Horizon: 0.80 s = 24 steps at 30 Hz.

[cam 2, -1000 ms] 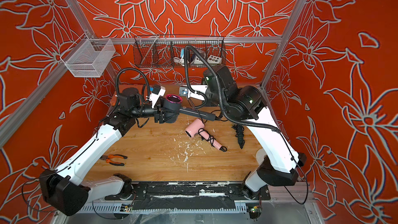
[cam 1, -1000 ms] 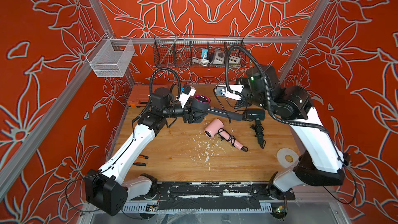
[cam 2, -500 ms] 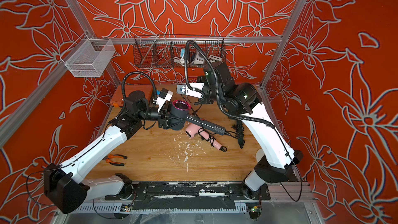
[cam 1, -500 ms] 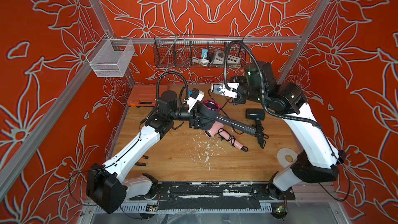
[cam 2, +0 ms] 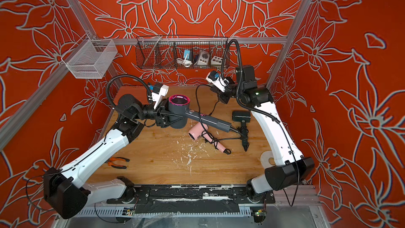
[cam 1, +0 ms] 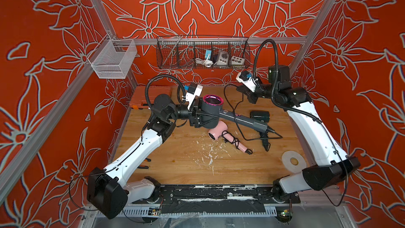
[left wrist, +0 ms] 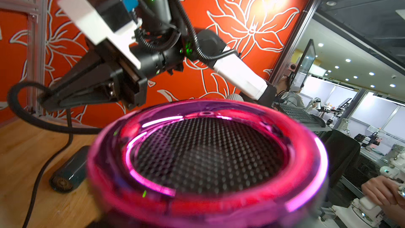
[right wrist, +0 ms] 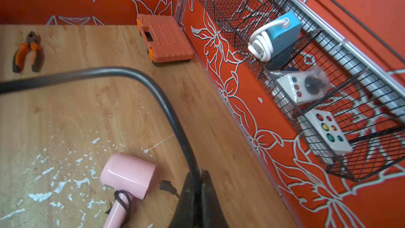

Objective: Wrap the cord around the hair dryer
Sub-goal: Wrap the power cord around the hair dryer.

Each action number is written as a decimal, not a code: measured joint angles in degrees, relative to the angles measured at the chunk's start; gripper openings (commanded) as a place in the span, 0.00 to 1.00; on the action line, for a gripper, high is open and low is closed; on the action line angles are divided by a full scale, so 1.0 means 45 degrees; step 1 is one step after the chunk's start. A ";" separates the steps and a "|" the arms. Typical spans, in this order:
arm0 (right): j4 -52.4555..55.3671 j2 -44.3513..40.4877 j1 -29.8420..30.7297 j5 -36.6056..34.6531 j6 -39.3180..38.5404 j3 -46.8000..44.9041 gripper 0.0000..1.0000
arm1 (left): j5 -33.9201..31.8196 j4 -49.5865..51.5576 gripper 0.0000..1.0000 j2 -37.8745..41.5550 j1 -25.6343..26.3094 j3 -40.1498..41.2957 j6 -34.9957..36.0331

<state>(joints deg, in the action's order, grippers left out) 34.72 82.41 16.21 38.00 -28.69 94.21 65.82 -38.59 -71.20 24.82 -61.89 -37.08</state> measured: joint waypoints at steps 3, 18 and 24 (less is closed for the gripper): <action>-0.2059 -0.0267 -0.0918 0.1515 0.1982 -0.1321 0.00 | -0.0165 -0.1175 0.00 -0.0563 -0.0005 -0.0690 -0.1030; -0.9224 -0.2142 0.0073 0.2453 0.7611 -0.7159 0.00 | -0.2458 -0.4153 0.00 -0.3623 -0.0869 -0.3891 -0.3657; -0.9520 -0.3254 0.2390 0.1098 0.7397 -0.8869 0.00 | -0.3361 -0.4969 0.00 -0.5105 -0.1836 -0.4575 -0.4828</action>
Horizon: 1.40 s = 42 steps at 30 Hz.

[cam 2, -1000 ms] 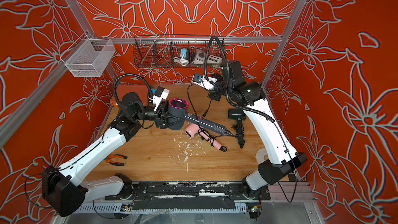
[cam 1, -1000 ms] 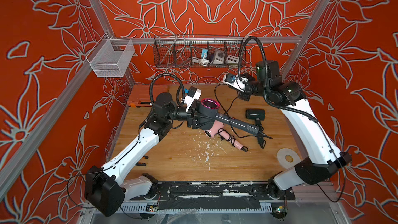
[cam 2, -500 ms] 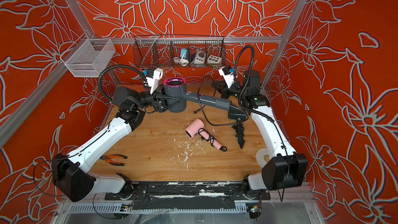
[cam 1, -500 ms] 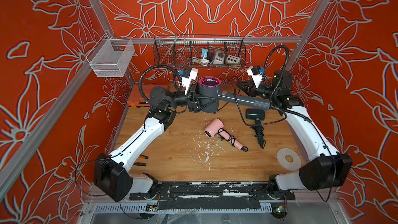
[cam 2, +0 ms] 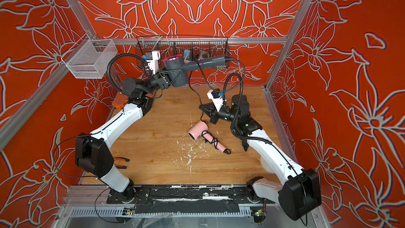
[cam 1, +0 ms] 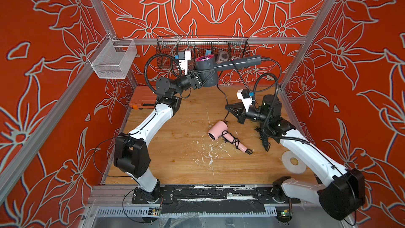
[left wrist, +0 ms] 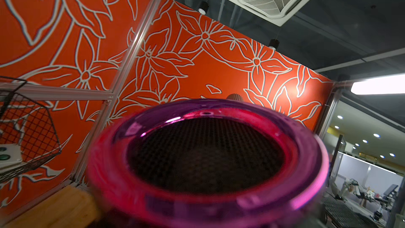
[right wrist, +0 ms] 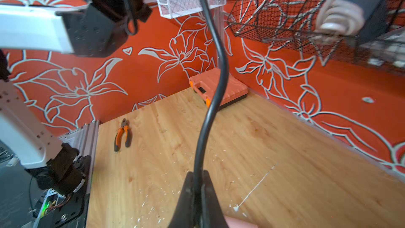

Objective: Wrap the cord around the hair dryer
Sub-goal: Wrap the power cord around the hair dryer.

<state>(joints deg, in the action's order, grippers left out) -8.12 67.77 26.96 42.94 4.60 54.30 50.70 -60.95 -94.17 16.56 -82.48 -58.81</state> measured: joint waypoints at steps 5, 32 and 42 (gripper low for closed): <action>0.0316 -0.0427 0.1515 -0.1146 -0.0748 -0.0583 0.00 | -0.0175 -0.0073 0.00 -0.0253 -0.0733 -0.0612 -0.0374; 0.3473 0.0763 0.6455 -0.5513 -0.3415 -0.0238 0.00 | -0.0180 0.0554 0.00 -0.0874 -0.1564 -0.1632 0.0389; 0.9258 -0.0097 0.7096 -0.6883 -0.5168 0.4240 0.00 | -0.0777 0.9578 0.00 0.1549 -0.1122 0.0364 0.8772</action>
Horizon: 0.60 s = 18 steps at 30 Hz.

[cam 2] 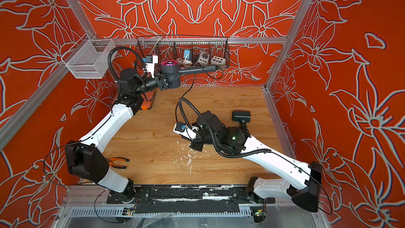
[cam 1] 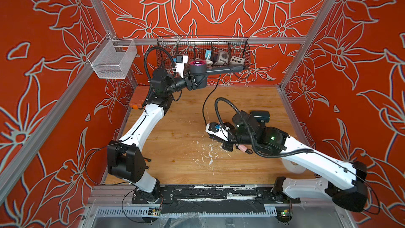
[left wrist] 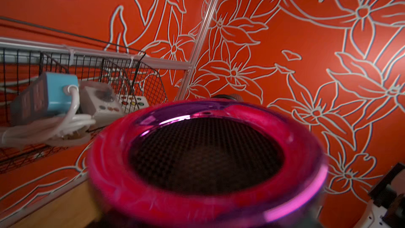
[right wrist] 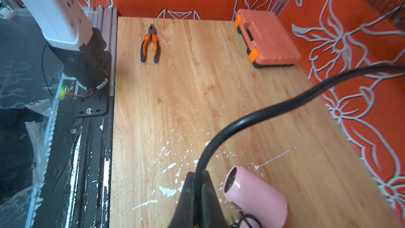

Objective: Wrap the cord around the hair dryer
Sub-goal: Wrap the power cord around the hair dryer.

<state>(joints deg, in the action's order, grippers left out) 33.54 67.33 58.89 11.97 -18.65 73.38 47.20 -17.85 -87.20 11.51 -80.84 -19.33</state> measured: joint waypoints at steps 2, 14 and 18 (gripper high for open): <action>0.1180 -0.0185 0.0000 -0.0505 -0.0491 0.1141 0.00 | -0.0209 0.1389 0.00 0.0359 0.0068 0.0262 0.1229; 0.4677 0.0282 -0.0942 -0.3857 -0.3332 0.5411 0.00 | -0.1103 0.7150 0.00 0.1637 0.0690 0.1316 0.5289; 0.5387 0.1292 -0.1564 -0.4216 -0.4172 0.7130 0.00 | -0.1107 0.7946 0.00 0.2297 0.1059 0.1569 0.5960</action>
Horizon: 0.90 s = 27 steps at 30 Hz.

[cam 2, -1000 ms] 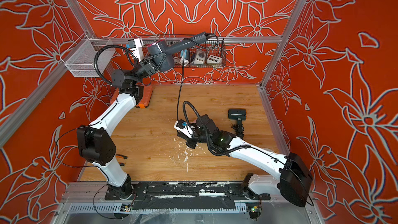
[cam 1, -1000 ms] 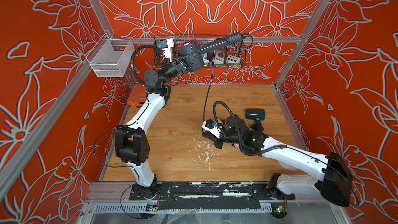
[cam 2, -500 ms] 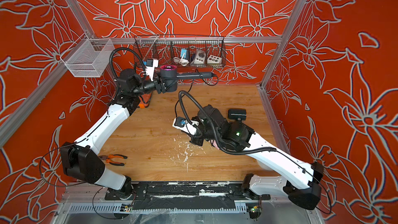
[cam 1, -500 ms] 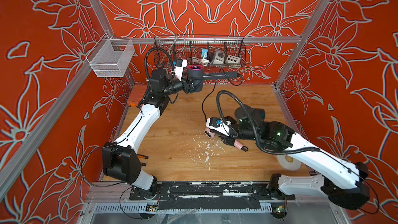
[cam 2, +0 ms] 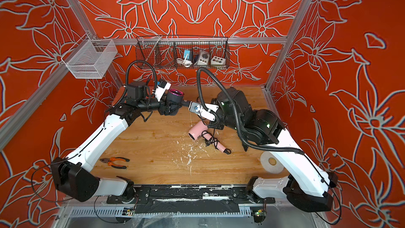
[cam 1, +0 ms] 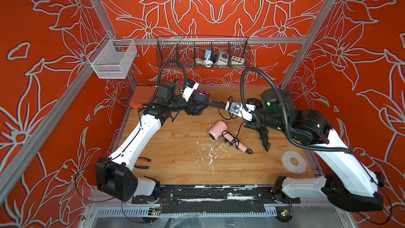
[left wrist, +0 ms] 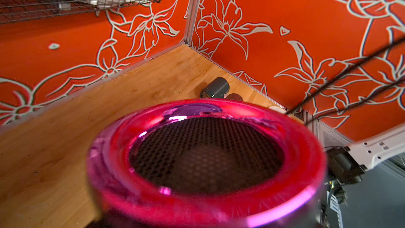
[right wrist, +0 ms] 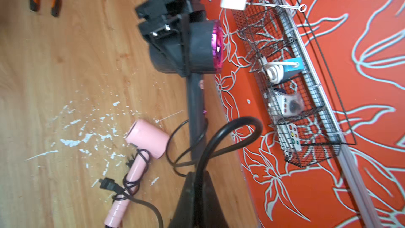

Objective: Wrap the cord around the hair dryer
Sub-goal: Wrap the power cord around the hair dryer.

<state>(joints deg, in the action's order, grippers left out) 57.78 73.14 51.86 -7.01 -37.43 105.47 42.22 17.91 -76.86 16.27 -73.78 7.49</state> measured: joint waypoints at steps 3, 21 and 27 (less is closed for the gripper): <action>0.0782 0.0831 -0.0102 -0.0087 -0.0534 0.1593 0.00 | -0.0029 0.0214 0.00 0.0209 0.0253 0.0083 0.0282; 0.0894 0.2438 -0.2040 0.1428 -0.2395 0.3808 0.00 | 0.2132 0.0087 0.00 -0.0364 0.2341 0.0612 0.0253; -0.0665 0.2521 -0.4731 0.4940 -0.1428 0.2254 0.00 | 0.4439 -0.2837 0.00 -0.0005 0.2613 0.1739 -0.2040</action>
<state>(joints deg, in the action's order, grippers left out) 54.78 84.49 30.57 15.22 -43.86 115.61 62.19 5.15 -76.88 28.03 -65.95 -1.69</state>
